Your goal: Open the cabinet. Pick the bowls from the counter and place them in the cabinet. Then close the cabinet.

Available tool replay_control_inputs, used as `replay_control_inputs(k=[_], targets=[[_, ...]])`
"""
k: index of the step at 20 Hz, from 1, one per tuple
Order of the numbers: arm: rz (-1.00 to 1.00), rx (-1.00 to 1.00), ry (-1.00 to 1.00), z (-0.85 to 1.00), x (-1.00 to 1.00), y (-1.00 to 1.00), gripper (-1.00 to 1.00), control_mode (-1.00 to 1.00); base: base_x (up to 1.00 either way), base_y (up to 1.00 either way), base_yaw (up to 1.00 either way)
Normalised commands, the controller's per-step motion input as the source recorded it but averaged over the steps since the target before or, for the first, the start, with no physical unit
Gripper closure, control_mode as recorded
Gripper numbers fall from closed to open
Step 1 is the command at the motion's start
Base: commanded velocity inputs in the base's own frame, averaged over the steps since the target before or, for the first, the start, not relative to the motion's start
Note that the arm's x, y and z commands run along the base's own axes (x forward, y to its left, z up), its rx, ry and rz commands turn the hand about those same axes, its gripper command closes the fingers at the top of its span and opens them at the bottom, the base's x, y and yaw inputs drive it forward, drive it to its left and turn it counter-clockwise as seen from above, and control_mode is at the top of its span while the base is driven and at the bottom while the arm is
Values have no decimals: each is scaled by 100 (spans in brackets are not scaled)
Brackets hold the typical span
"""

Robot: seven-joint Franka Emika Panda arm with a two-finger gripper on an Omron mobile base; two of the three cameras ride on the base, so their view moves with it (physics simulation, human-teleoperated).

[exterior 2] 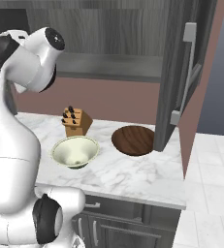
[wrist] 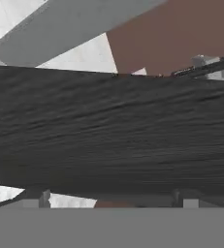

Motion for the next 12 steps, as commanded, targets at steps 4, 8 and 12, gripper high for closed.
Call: replay_control_inputs(k=[4, 8, 12], targets=[[21, -1, 0, -4, -100, 100, -100, -100, 0, 0, 0], [16, 0, -4, 0, -100, 100, -100, -100, 0, 0, 0], [11, 3, -1, 0, -68, 100, -100, -100, 0, 0, 0]])
